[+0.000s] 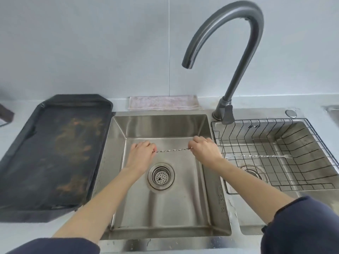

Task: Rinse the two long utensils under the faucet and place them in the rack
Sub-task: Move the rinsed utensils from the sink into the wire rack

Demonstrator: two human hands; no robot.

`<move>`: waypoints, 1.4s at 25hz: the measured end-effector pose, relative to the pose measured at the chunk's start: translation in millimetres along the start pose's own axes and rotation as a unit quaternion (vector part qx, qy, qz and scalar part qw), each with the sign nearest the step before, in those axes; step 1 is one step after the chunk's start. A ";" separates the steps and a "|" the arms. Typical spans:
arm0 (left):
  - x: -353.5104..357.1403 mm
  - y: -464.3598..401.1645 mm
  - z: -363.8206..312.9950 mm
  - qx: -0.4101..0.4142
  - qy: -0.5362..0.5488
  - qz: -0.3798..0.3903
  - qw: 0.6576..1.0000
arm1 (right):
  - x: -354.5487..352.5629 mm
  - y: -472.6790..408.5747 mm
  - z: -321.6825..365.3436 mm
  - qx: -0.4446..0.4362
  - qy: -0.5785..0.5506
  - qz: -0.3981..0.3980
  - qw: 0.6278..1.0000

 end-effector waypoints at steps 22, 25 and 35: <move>42.5 -13.5 -277.7 0.146 0.017 0.024 0.989 | -109.9 130.4 -244.6 0.142 0.058 0.007 0.988; 64.2 -12.2 -293.9 0.156 0.004 0.050 0.986 | -93.6 138.5 -263.9 0.139 0.052 0.058 0.987; 139.9 -3.7 -298.7 0.158 -0.033 0.169 0.972 | -17.6 150.9 -294.5 0.119 0.034 0.243 0.962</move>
Point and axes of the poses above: each hand's wrist, its own y-axis away from the middle knuckle, its own x-axis out of the palm, z = x × y, the point moved 10 cm from there along -y, towards the middle knuckle, and after that the axes turned 15 degrees about -z, right-handed, at the moved point
